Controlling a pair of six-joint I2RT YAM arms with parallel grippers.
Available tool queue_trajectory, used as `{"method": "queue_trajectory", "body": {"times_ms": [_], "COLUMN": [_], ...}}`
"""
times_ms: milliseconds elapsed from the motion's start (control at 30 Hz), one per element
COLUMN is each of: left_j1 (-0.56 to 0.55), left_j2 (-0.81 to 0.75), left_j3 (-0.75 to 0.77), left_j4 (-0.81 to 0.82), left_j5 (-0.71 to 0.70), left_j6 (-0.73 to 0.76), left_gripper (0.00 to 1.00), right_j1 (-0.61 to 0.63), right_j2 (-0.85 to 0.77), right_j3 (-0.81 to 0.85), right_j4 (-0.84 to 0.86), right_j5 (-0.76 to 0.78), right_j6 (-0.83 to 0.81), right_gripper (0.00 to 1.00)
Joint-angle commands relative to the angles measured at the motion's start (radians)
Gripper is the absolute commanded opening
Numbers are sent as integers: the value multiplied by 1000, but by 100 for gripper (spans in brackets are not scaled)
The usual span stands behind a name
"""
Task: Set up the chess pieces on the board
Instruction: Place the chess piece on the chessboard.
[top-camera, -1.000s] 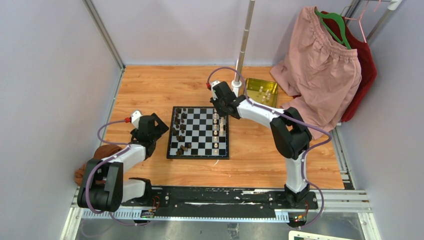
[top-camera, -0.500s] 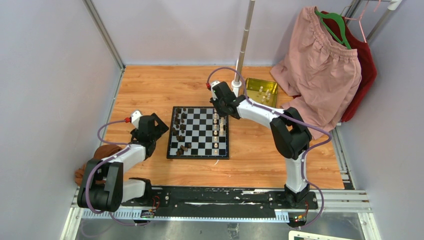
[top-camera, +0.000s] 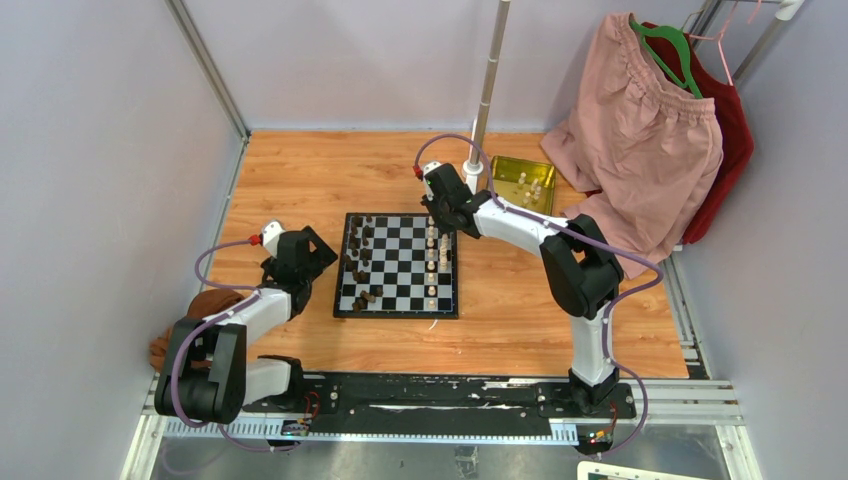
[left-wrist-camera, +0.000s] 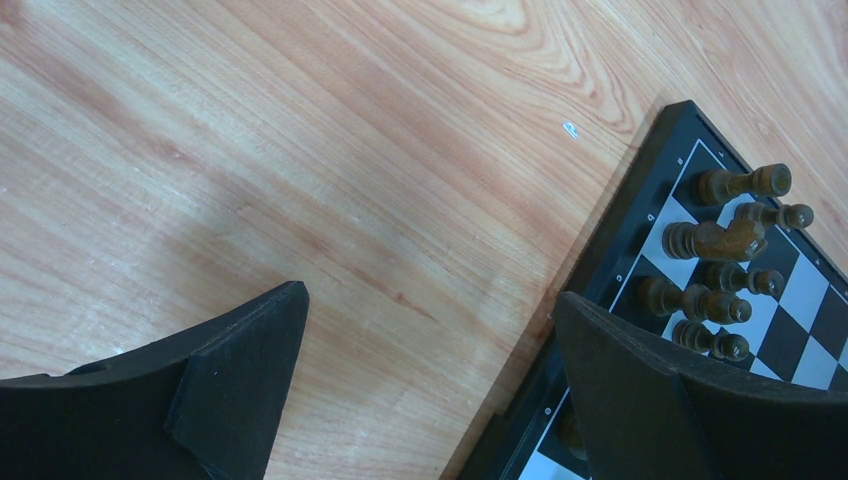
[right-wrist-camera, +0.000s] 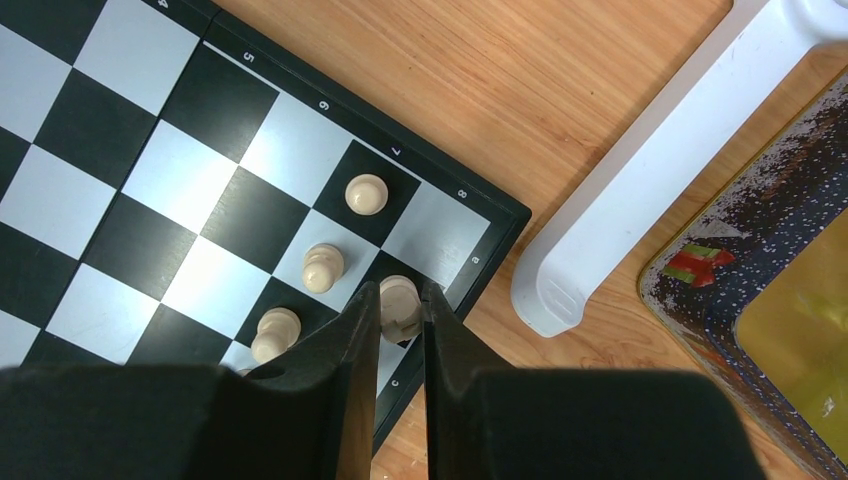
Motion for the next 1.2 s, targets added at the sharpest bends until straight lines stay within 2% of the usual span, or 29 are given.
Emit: {"method": "queue_trajectory", "body": {"times_ms": [0, 200, 500, 800, 1167], "left_j1": [-12, -12, -12, -13, -13], "left_j2": [-12, -11, -12, -9, -6], "left_j3": [4, 4, 3, 4, 7], "left_j4": [22, 21, 21, 22, 21], "left_j5": [-10, -11, -11, -10, -10], "left_j6": [18, 18, 18, 18, 18], "left_gripper": [100, 100, 100, 100, 100], "right_j1": [10, 9, 9, 9, 8], "right_j2": [-7, -1, 2, 1, -25], "right_j3": [10, 11, 13, 29, 77], "right_j4": [-35, -37, -40, -46, -66], "right_j5": [29, 19, 16, 16, 22], "right_j6": [-16, -11, -10, -18, -23], "right_gripper": [8, 11, 26, 37, 38]}}
